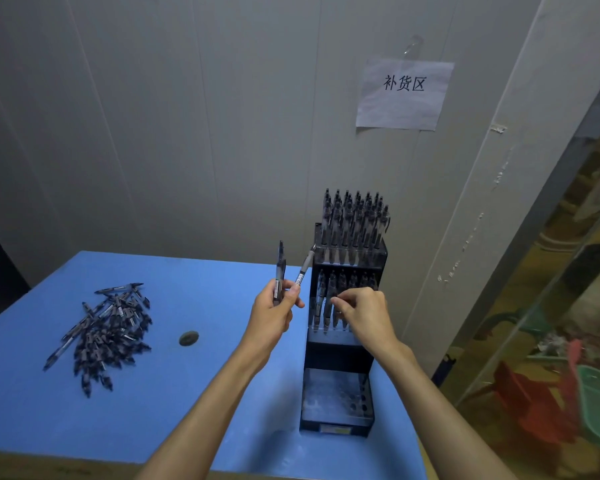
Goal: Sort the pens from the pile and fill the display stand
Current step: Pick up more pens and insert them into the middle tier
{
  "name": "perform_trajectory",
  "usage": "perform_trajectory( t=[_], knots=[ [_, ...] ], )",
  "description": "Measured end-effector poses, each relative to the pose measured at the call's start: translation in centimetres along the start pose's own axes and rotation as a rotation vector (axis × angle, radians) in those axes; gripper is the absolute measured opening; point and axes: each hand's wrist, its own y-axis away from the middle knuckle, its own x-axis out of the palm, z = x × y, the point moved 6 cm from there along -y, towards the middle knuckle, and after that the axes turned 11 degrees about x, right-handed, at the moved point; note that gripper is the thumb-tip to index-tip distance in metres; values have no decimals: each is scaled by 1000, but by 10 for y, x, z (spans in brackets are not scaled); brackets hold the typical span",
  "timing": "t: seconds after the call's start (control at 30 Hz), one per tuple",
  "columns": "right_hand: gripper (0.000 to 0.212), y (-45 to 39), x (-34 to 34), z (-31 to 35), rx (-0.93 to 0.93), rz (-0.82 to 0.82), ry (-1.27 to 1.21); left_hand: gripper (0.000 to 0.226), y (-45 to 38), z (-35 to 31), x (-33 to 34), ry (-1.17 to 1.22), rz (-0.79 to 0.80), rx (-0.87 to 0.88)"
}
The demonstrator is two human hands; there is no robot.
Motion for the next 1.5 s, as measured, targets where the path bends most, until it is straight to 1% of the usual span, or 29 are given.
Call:
perform_trajectory(
  t=[0.07, 0.13, 0.2, 0.27, 0.37, 0.5, 0.67, 0.73, 0.8, 0.87, 0.93, 1.0, 1.07, 1.17, 1.33, 1.5],
  knots=[
    [15, 1, -8, 2, -9, -17, -8, 14, 0, -2, 2, 29, -13, 1],
    [12, 4, -21, 7, -54, -94, -36, 11, 0, -4, 3, 41, -27, 0],
    [6, 10, -36, 17, -157, -209, -79, 11, -1, -6, 3, 39, -34, 9],
    [7, 16, -48, 31, -282, -270, -99, 14, -2, -9, 5, 17, -33, 35],
    [17, 20, -54, 49, -431, -266, -41, 15, -2, -14, 12, 1, -17, 58],
    [28, 18, -49, 55, -492, -228, 125, 16, -5, -16, 17, -36, 20, 70],
    [21, 20, -43, 55, -522, -148, 194, 9, -5, -22, 23, -83, 90, 100],
    [15, 19, -41, 52, -519, -87, 214, 8, -4, -23, 25, -106, 101, 109],
    [10, 19, -40, 48, -506, -43, 230, 16, -3, -21, 25, -115, 93, 95],
    [7, 17, -39, 40, -472, -37, 233, 30, -4, -17, 22, -63, 50, 63],
    [5, 14, -41, 31, -404, -48, 195, 35, -6, -16, 15, -26, -11, 38],
    [8, 10, -45, 22, -305, -65, 86, 35, -10, -15, 8, -22, -45, 37],
    [16, 6, -47, 15, -192, -76, -37, 34, -11, -15, 3, -40, -48, 43],
    [25, 4, -44, 8, -90, -69, -139, 31, -10, -12, -1, -72, -41, 45],
    [12, 0, -33, 3, -80, -100, -107, 30, -6, -6, -5, -79, -36, 37],
    [9, -4, -22, -5, -52, -92, -63, 30, -5, -3, -9, -89, -30, 23]
  ],
)
